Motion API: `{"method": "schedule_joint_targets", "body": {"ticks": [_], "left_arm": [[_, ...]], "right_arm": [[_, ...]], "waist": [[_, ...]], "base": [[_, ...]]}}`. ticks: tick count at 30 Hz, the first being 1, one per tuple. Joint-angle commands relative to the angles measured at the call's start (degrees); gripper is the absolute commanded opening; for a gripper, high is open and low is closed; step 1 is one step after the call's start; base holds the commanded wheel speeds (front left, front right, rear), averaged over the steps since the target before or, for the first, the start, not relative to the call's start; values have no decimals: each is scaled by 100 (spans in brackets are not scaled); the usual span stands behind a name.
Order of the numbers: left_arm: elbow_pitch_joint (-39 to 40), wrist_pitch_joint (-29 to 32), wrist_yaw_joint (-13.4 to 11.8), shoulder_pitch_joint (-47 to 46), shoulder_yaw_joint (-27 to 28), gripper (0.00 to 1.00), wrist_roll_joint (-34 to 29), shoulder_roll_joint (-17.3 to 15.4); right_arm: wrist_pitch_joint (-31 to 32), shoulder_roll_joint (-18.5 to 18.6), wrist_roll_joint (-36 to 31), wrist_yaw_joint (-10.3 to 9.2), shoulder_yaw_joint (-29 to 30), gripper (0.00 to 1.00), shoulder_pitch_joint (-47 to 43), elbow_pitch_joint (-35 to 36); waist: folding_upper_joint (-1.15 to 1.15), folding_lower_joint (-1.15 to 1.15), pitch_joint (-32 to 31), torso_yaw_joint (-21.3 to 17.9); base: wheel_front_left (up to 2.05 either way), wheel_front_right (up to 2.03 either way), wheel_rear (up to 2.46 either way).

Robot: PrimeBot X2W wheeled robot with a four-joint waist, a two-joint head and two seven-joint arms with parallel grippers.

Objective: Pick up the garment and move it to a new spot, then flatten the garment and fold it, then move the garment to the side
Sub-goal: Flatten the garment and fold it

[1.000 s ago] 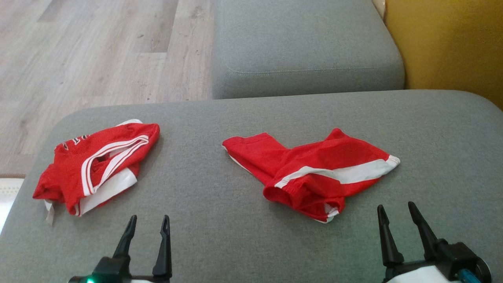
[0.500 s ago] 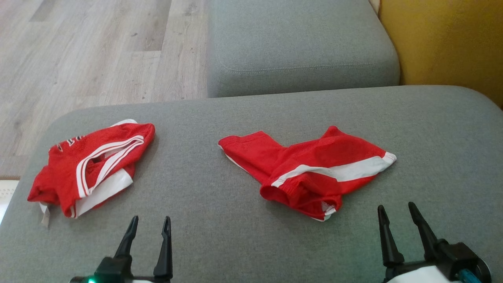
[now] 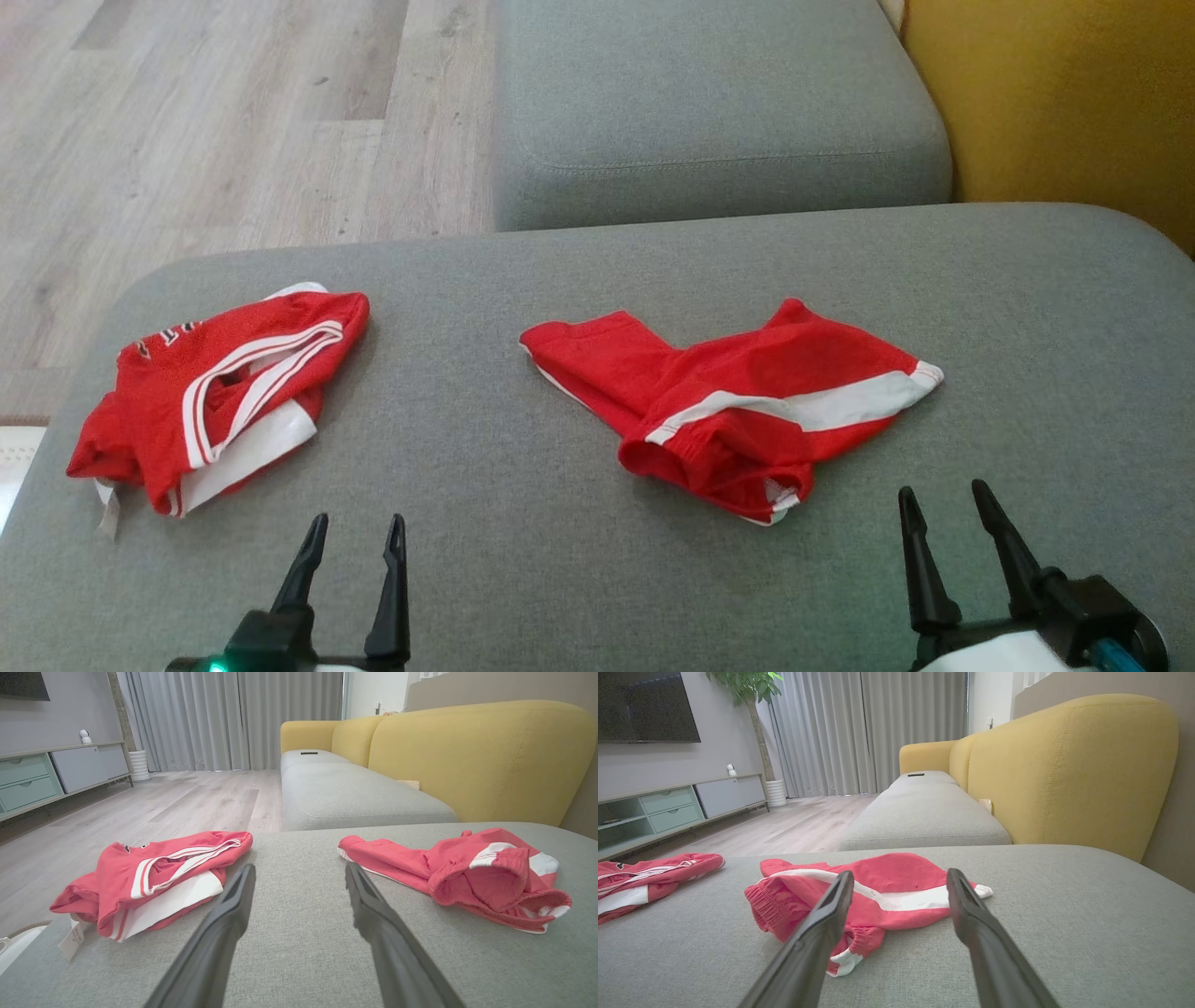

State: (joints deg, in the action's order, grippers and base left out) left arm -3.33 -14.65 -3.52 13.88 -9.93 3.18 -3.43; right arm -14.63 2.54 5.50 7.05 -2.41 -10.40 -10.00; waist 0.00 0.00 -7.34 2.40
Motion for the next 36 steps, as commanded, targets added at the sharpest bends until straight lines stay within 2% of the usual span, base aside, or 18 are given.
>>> {"method": "schedule_joint_targets", "body": {"ticks": [1, 6, 10, 14, 21, 26, 30, 36], "left_arm": [[175, -35, 8, -342, 229, 100, -50, 49], [146, -35, 16, -338, 203, 100, -37, 51], [-4, -35, 165, -388, -2, 100, 17, 53], [-366, -35, 619, -857, -701, 100, -95, 54], [-1319, -35, 989, -1979, -2136, 100, -88, 55], [-1914, -35, 1050, -2904, -3028, 100, 152, 55], [-2506, -35, 1052, -3504, -3506, 100, 348, 55], [-3181, -35, 889, -4160, -4037, 100, 664, 55]], "right_arm": [[-37, 33, 38, 44, -110, 100, 243, 172], [-37, 33, 45, 44, -117, 100, 256, 165], [-37, 33, 39, 44, -135, 100, 299, 187], [-37, 33, 14, 44, -137, 100, 409, 272], [-37, 33, -33, 44, -230, 100, 663, 337], [-37, 33, -56, 44, -272, 100, 849, 389], [-37, 33, -41, 44, -292, 100, 970, 416], [-37, 33, -52, 44, -339, 100, 1080, 408]], "waist": [[0, 0, 2, -2], [0, 0, 10, -14], [0, 0, 94, -90], [0, 0, 380, -322], [0, 0, 904, -871], [0, 0, 1355, -1235], [0, 0, 1579, -1430], [0, 0, 1709, -1575]], "base": [[0, 0, 0], [0, 0, 0], [0, 0, 0], [0, 0, 0], [0, 0, 0], [0, 0, 0], [0, 0, 0], [0, 0, 0]]}}
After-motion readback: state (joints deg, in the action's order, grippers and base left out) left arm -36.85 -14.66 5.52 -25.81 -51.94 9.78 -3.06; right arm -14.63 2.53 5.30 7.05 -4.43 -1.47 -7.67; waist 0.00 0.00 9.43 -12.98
